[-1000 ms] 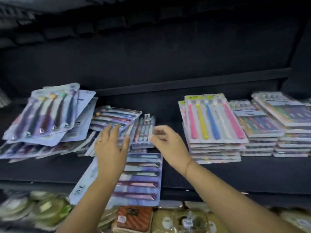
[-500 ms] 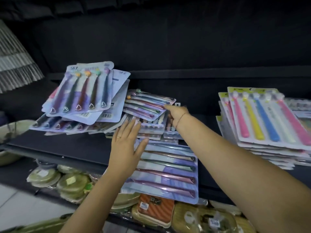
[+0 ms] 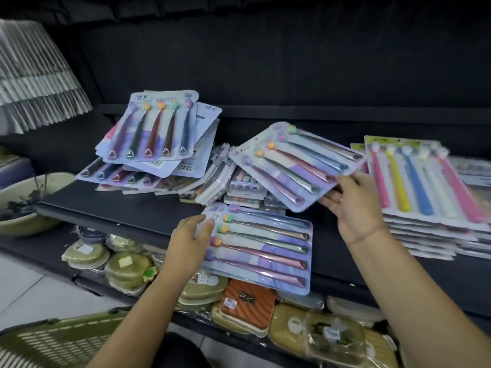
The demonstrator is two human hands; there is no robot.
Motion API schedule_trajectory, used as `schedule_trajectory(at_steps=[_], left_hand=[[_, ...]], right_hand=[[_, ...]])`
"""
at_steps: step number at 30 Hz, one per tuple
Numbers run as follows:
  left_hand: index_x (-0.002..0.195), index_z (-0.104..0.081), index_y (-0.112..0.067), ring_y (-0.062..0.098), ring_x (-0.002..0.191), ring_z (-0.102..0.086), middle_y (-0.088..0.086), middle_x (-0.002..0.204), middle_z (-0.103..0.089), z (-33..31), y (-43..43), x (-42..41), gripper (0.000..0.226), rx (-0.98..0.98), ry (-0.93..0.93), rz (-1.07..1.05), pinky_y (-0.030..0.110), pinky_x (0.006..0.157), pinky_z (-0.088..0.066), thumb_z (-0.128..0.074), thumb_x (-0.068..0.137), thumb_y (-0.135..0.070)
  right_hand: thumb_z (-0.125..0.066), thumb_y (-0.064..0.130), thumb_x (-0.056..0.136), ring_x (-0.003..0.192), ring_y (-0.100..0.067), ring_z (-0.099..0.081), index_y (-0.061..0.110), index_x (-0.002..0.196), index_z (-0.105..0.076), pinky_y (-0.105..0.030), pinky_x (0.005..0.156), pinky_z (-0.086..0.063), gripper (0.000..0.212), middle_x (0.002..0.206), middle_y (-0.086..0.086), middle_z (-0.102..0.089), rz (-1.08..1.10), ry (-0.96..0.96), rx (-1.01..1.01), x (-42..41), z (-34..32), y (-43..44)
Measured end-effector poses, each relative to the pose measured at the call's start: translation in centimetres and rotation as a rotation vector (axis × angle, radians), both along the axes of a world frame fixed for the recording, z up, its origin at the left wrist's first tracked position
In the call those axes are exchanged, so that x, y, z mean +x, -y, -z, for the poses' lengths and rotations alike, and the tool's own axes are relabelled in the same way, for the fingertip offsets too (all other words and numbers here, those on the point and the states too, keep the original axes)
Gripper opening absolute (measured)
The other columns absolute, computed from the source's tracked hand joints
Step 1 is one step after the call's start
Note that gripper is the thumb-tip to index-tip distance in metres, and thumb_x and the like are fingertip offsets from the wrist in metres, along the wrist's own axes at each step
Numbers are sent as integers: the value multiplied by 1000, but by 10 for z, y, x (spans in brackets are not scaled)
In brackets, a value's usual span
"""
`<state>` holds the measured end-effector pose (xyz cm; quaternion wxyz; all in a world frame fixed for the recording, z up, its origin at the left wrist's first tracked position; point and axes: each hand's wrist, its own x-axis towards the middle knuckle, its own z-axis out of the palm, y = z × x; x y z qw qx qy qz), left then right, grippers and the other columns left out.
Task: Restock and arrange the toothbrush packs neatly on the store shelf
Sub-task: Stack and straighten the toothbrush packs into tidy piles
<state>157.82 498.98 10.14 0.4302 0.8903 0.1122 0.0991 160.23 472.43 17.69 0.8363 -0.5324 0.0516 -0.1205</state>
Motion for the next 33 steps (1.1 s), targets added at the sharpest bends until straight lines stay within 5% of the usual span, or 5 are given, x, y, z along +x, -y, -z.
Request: schedule_trajectory(at_steps=[9, 14, 19, 25, 33], left_hand=[[96, -63, -13, 23, 87, -59, 7, 96, -64, -15, 1, -17, 38, -842, 7, -213, 23, 67, -52, -41, 103, -43], [111, -70, -20, 23, 94, -67, 5, 101, -74, -14, -9, -22, 65, -748, -60, -199, 35, 67, -49, -24, 97, -65], [117, -63, -15, 18, 111, -60, 3, 121, -67, -22, -40, -8, 56, -674, 90, -293, 34, 92, -42, -31, 101, -57], [136, -47, 0, 22, 98, -65, 11, 112, -63, -73, -72, 26, 66, -954, 193, -320, 29, 82, -53, -54, 95, -52], [95, -61, -8, 12, 61, -72, 6, 81, -73, -92, -55, 55, 12, -1113, 89, -154, 19, 58, -58, -59, 97, -20]], right_hand=[[-52, 7, 96, 84, -30, -71, 1, 108, -68, -35, 69, -60, 22, 96, -17, -74, -218, -323, -2, -60, 56, 19], [-50, 1, 96, 50, -17, -66, 4, 85, -65, -25, 47, -52, 19, 61, -6, -70, -106, -423, -120, -42, 67, 5], [-59, 5, 90, 77, -26, -66, 11, 81, -71, -36, 69, -53, 16, 81, -9, -72, 3, -376, -545, -30, 75, -1], [-63, 15, 91, 78, -15, -60, 13, 103, -62, -28, 64, -44, 12, 84, -1, -64, 71, -294, -759, -32, 72, -10], [-56, 25, 98, 84, -16, -64, 5, 111, -63, -28, 76, -59, 24, 97, -7, -65, -418, -103, -406, 13, -15, -111]])
